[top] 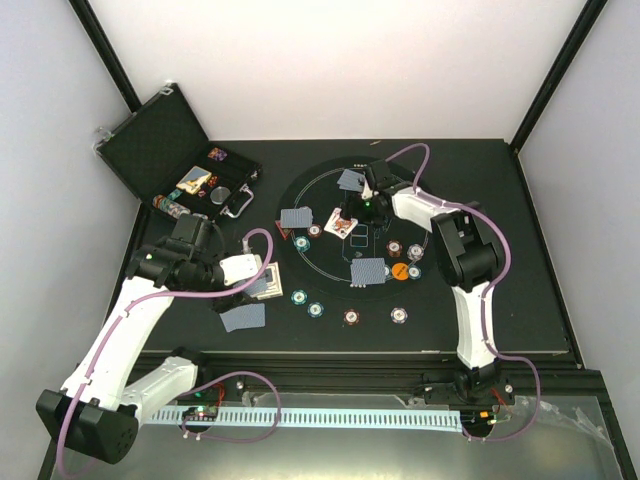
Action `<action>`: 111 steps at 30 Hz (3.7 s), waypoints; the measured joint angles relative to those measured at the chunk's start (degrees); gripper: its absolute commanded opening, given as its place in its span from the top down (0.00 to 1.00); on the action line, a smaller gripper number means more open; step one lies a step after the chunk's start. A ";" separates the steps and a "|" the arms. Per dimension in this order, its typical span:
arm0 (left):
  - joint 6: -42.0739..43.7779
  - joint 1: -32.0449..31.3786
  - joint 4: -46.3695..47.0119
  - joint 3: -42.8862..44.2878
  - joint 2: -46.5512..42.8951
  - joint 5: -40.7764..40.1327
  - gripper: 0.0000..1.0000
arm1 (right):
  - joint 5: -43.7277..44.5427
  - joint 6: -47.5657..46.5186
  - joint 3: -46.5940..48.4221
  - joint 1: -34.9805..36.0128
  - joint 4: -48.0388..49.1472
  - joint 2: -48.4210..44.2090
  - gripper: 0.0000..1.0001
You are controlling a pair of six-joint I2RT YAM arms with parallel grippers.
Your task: Distribute texas hold em gaming equipment
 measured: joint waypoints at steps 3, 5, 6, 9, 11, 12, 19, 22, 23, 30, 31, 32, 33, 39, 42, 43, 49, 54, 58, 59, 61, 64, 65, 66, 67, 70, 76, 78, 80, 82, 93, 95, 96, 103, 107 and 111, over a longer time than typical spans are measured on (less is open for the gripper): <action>0.17 0.00 0.00 0.00 0.00 0.00 0.99 | 0.09 -0.26 0.63 0.00 -1.01 -0.09 0.32; 0.17 0.00 0.00 0.00 0.00 -0.02 0.98 | -0.22 -0.07 -0.22 -0.04 -0.48 -0.87 0.32; 0.17 0.00 0.02 0.00 0.00 0.00 0.98 | -0.63 0.28 -1.51 -0.04 -0.15 -1.99 0.30; 0.17 0.00 0.07 0.00 0.00 0.00 0.98 | -2.91 2.51 -7.82 0.42 2.03 -8.11 0.25; 0.15 0.00 0.15 -0.02 0.00 0.02 0.98 | -4.17 4.26 -12.00 1.33 3.91 -13.33 0.23; 0.15 0.00 0.17 -0.02 0.00 0.02 0.98 | -5.05 5.27 -14.16 2.29 5.29 -16.31 0.21; 0.11 0.00 0.22 -0.02 -0.17 0.24 0.99 | -13.42 15.39 -29.18 12.90 20.94 -32.59 0.17; 0.11 0.00 0.24 -0.02 -0.24 0.68 0.99 | -15.80 19.61 -33.64 17.18 26.47 -34.82 0.17; 0.09 0.00 0.24 -0.02 -0.26 0.79 0.98 | -16.35 21.20 -34.93 18.71 28.57 -35.17 0.17; 0.09 0.00 0.28 -0.15 -0.35 1.16 0.98 | -18.53 30.12 -37.68 28.04 40.70 -35.15 0.18; 0.09 0.00 0.28 -0.15 -0.39 1.16 0.98 | -18.67 31.08 -37.68 28.92 42.16 -35.01 0.18; 0.09 0.00 0.28 -0.15 -0.50 1.18 0.99 | -18.95 32.04 -37.66 29.92 44.22 -34.64 0.18; 0.09 0.00 0.28 -0.15 -0.52 1.18 0.98 | -19.21 32.92 -37.62 30.69 45.92 -34.07 0.19; 0.09 0.00 0.28 -0.15 -0.52 1.20 0.98 | -20.00 37.27 -37.55 32.74 52.81 -29.38 0.21; 0.09 0.00 0.28 -0.15 -0.50 1.22 0.98 | -20.50 38.62 -37.03 33.14 54.40 -27.41 0.23; 0.09 0.00 0.28 -0.15 -0.50 1.25 0.99 | -20.70 38.93 -36.48 33.29 54.93 -26.67 0.23; 0.11 0.00 0.28 -0.15 -0.52 1.29 0.98 | -21.88 41.35 -32.22 34.21 58.27 -22.08 0.26; 0.09 0.00 0.28 -0.15 -0.52 1.29 0.98 | -23.02 43.19 -29.86 34.80 61.07 -18.16 0.31; 0.11 0.00 0.28 -0.15 -0.52 1.29 0.98 | -23.54 45.03 -30.01 34.84 62.73 -15.98 0.38; 0.11 0.00 0.28 -0.15 -0.52 1.29 0.98 | -23.61 45.13 -30.10 34.84 63.04 -15.67 0.39; 0.11 0.00 0.22 -0.15 -0.52 1.14 0.98 | -23.71 45.99 -30.25 34.67 64.15 -15.28 0.41; 0.11 -0.02 0.22 -0.15 -0.52 1.14 0.98 | -23.69 46.73 -31.41 34.12 66.29 -15.30 0.46; 0.11 -0.02 0.26 -0.20 -0.50 1.11 0.98 | -23.67 46.99 -32.04 33.81 67.21 -15.43 0.47; 0.11 -0.02 0.28 -0.24 -0.52 1.11 0.98 | -23.65 47.21 -32.87 33.40 67.95 -15.82 0.48; 0.11 -0.04 0.26 -0.28 -0.52 1.11 0.98 | -23.56 47.36 -33.94 32.83 68.43 -16.52 0.50; 0.11 -0.04 0.33 -0.39 -0.50 1.09 0.99 | -23.76 46.29 -36.39 30.84 68.26 -18.91 0.57; 0.11 -0.04 0.33 -0.39 -0.50 0.79 0.98 | -23.76 41.75 -37.44 29.14 62.82 -23.26 0.75; 0.11 -0.04 0.24 -0.39 -0.50 0.79 0.98 | -23.56 40.87 -37.68 29.07 61.81 -24.15 0.80; 0.11 -0.04 0.24 -0.39 -0.50 0.79 0.98 | -23.32 40.22 -37.97 28.96 60.94 -25.09 0.84; 0.11 -0.04 0.24 -0.39 -0.50 0.79 0.98 | -23.17 39.82 -38.42 28.65 60.17 -26.18 0.89; 0.11 -0.04 0.28 -0.39 -0.57 0.68 0.98 | -22.47 39.17 -40.65 26.21 55.45 -28.33 0.65; 0.13 -0.04 0.28 -0.39 -0.55 0.68 0.98 | -22.58 39.41 -40.63 26.23 55.21 -28.50 0.54; 0.11 -0.04 0.28 -0.39 -0.55 0.68 0.98 | -22.64 39.36 -40.65 26.23 54.93 -28.72 0.51; 0.13 -0.04 0.31 -0.39 -0.55 0.68 0.98 | -21.22 37.07 -40.63 26.32 50.23 -31.43 0.35; 0.13 -0.04 0.31 -0.39 -0.55 0.68 0.98 | -20.70 36.41 -40.52 26.56 49.29 -32.74 0.29; 0.11 -0.04 0.31 -0.39 -0.55 0.70 0.98 | -20.85 35.45 -37.18 28.59 47.12 -32.54 0.28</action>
